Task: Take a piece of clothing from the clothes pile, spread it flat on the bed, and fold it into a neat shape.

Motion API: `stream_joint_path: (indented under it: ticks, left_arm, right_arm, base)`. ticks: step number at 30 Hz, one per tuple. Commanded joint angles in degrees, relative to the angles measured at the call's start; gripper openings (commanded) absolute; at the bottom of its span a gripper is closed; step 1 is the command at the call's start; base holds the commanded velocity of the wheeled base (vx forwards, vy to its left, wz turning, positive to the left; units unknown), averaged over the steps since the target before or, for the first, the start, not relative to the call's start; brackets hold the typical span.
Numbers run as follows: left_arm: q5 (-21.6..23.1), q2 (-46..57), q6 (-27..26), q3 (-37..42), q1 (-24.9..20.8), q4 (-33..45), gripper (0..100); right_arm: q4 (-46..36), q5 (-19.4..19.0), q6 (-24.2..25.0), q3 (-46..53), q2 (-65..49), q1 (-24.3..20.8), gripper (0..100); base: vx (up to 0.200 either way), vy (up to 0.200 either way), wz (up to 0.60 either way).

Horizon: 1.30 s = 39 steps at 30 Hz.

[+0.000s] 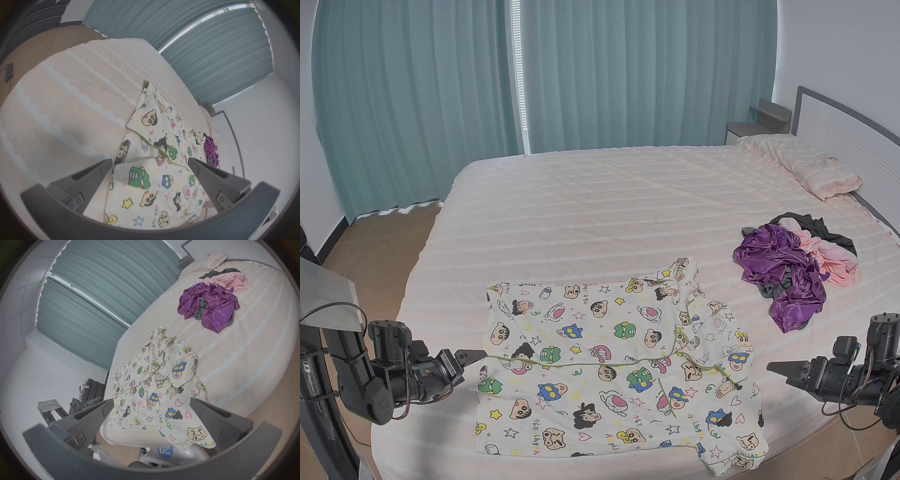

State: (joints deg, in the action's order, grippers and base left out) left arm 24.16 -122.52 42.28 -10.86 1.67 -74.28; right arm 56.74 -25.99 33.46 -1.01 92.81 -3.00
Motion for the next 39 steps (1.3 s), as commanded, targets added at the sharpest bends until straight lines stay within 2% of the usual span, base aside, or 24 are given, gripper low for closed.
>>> stream_joint_path:
  ticks: [1, 9, 13, 18, 23, 26, 28, 29, 30, 31, 32, 33, 34, 39]
  left_arm:
    - [0.1, 3.86, 1.4, 3.92, -0.79, 0.01, 100]
    - [0.01, 3.42, 1.58, 6.47, -1.23, 0.01, 100]
    - [0.1, 3.34, 1.67, 8.31, -1.41, 0.01, 100]
    - [-0.69, 3.16, 1.4, 10.33, -5.27, 0.01, 100]
    - [-1.66, 1.84, 1.23, 10.77, -6.77, 0.01, 100]
    - [-4.39, 0.44, 1.05, 10.77, -8.35, 0.01, 100]
    - [-4.39, 0.44, 1.05, 10.77, -8.35, 0.01, 100]
    - [-12.47, -2.9, 1.23, 10.33, -12.48, 0.01, 100]
    - [-13.7, -3.26, 1.4, 10.16, -13.18, 0.01, 100]
    - [-18.01, -4.84, 1.84, 9.46, -15.56, 0.01, 100]
    - [-18.27, -5.01, 1.93, 9.37, -15.73, 0.01, 100]
    - [-22.32, -6.95, 2.99, 7.87, -17.4, -0.25, 100]
    - [-24.16, -7.65, 3.87, 6.91, -18.37, -0.61, 100]
    - [-28.56, -9.67, 5.62, 4.27, -21.71, -0.69, 100]
  right_arm:
    - [0.13, 0.77, -0.24, 0.4, 5.19, -0.78, 100]
    - [3.47, 5.16, -0.42, 0.84, 10.73, -1.31, 100]
    - [3.47, 5.51, -0.42, 0.84, 11.69, -2.01, 100]
    - [3.47, 5.6, -0.42, 0.84, 12.49, -2.71, 100]
    - [3.56, 5.6, -0.42, 0.92, 12.57, -2.63, 100]
    - [3.56, 5.6, -0.42, 0.84, 12.66, -2.63, 100]
    - [3.56, 5.6, -0.42, 0.84, 12.66, -2.63, 100]
    - [3.65, 5.69, -0.33, 0.75, 13.28, -2.63, 100]
    - [3.82, 5.69, -0.33, 0.75, 13.36, -2.63, 100]
    - [4.44, 6.13, -0.24, 0.66, 13.8, -2.63, 100]
    - [4.61, 6.13, -0.24, 0.66, 13.89, -2.63, 100]
    - [6.02, 6.92, -0.24, 0.66, 15.03, -2.71, 100]
    - [7.16, 7.53, -0.15, 0.75, 15.74, -2.71, 100]
    - [11.38, 9.03, 0.2, 0.84, 19.25, -3.24, 100]
  base:
    - [0.0, 0.0, 0.0]
    - [0.0, 0.0, 0.0]
    - [-0.1, 0.0, 0.0]
    - [-0.2, 0.0, 0.0]
    - [-0.2, 0.0, 0.0]
    - [0.0, 0.0, 0.0]
    - [0.0, 0.0, 0.0]
    - [0.0, 0.0, 0.0]
    - [0.0, 0.0, 0.0]
    - [0.0, 0.0, 0.0]
    - [0.0, 0.0, 0.0]
    - [0.0, 0.0, 0.0]
    - [0.0, 0.0, 0.0]
    - [0.0, 0.0, 0.0]
